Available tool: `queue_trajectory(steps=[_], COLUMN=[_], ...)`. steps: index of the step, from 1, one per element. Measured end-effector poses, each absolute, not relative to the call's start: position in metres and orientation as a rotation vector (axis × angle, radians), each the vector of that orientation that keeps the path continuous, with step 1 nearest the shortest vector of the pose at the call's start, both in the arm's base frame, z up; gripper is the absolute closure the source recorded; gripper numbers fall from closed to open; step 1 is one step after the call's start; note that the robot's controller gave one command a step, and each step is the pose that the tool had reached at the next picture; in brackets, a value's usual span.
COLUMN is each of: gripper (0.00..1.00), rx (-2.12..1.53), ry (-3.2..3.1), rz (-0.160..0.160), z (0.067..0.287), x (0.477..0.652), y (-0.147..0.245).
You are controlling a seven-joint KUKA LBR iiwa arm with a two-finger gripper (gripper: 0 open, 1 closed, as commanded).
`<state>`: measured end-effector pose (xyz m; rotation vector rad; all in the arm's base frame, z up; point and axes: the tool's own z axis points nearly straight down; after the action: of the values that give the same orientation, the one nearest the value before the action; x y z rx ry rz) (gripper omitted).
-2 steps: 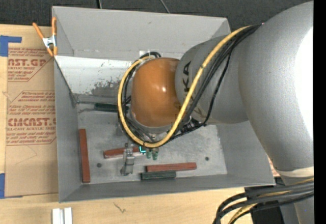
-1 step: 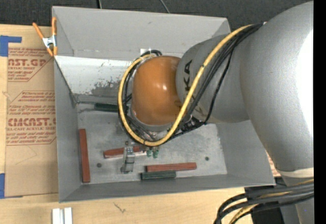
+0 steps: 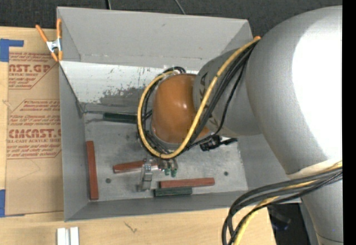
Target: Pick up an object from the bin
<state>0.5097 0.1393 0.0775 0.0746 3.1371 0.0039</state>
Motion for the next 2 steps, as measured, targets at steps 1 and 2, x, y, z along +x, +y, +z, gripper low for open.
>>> queue_trajectory(steps=[1, 2], gripper=[0.0, 0.0], rx=[0.09, 0.076], ry=[3.133, 3.142], rz=[0.006, 0.002], z=[0.047, 0.074], x=[0.512, 0.509], y=[0.128, 0.138])
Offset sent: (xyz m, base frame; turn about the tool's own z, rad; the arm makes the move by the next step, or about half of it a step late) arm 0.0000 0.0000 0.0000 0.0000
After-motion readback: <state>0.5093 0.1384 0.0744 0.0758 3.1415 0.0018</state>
